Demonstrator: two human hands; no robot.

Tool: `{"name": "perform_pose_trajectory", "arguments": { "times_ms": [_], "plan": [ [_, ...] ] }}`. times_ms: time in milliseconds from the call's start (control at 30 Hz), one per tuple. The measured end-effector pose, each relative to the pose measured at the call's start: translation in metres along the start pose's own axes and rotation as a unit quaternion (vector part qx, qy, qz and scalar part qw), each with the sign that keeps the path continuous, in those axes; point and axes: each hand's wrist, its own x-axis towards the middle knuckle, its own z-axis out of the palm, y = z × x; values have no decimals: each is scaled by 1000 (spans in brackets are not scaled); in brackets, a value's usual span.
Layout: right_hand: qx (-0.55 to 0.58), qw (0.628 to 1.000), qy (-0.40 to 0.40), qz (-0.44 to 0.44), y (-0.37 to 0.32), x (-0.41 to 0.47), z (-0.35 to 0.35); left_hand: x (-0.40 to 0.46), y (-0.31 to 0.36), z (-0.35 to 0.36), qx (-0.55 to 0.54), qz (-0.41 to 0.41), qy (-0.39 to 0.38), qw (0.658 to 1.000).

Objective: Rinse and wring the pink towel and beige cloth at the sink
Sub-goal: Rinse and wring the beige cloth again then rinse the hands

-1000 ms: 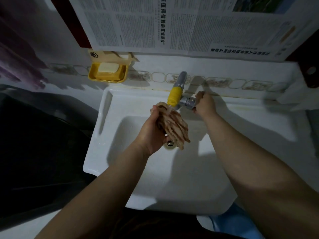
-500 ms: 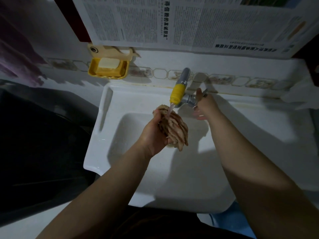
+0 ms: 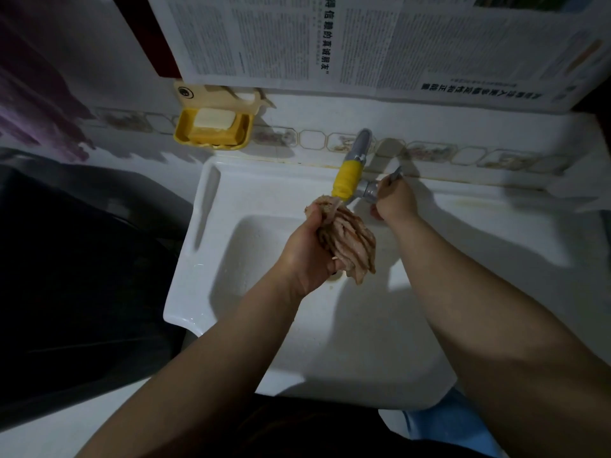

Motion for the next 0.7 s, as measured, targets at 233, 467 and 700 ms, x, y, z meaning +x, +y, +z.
{"name": "perform_pose_trajectory", "arguments": {
  "times_ms": [233, 467, 700],
  "plan": [
    [-11, 1000, 7, -11, 2, 1, 1, 3, 1, -2, -11, 4, 2, 1000],
    [3, 1000, -8, -30, 5, -3, -2, 3, 1, -4, -21, 5, -4, 1000],
    [29, 999, -10, -30, 4, -9, -6, 1, -2, -3, -26, 6, -10, 1000]
  ]
}}
